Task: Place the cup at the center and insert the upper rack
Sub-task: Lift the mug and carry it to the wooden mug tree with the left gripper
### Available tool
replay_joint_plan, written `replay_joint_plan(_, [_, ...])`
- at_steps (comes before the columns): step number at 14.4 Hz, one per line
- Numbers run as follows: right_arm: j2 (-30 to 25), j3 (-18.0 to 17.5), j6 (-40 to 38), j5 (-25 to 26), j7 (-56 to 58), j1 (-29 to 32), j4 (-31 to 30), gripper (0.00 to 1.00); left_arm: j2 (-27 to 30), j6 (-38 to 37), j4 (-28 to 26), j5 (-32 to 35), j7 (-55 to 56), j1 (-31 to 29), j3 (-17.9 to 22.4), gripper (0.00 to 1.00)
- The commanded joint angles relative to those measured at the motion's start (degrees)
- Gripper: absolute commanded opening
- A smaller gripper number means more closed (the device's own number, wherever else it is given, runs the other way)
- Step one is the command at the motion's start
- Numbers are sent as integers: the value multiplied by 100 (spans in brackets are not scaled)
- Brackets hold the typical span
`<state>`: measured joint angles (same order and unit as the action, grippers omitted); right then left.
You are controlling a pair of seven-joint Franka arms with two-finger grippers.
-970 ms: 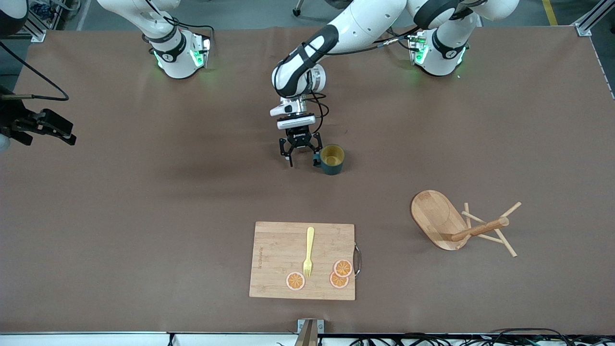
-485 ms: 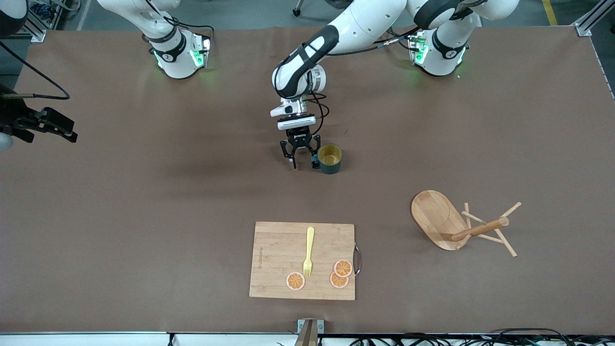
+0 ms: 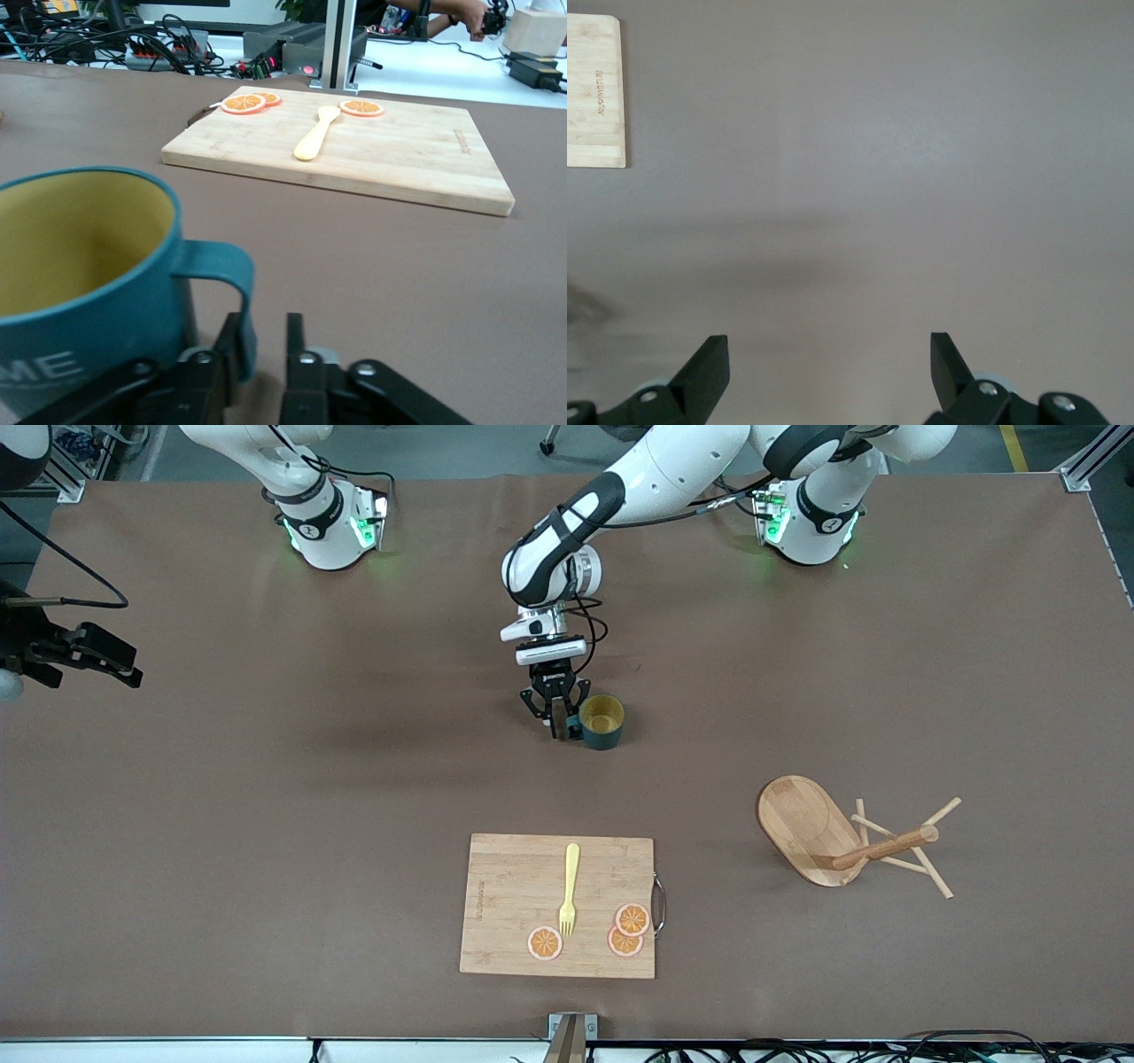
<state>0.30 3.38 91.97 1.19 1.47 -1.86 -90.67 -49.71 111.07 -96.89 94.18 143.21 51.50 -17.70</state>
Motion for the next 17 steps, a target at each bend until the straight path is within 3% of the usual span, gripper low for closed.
replay_joint_plan(1, [-170, -75, 5, 92, 46, 81, -144, 100, -57, -139, 117, 83, 242, 79, 38, 4])
replay_joint_plan(9, [-170, -83, 5, 92, 38, 72, -144, 100, 285, -130, 257, -320, 164, 0, -23, 0])
replay_joint_plan(17, [-170, -83, -12, 92, 11, 72, -144, 100, 1128, -33, 1084, -2963, -2189, -342, -41, 0])
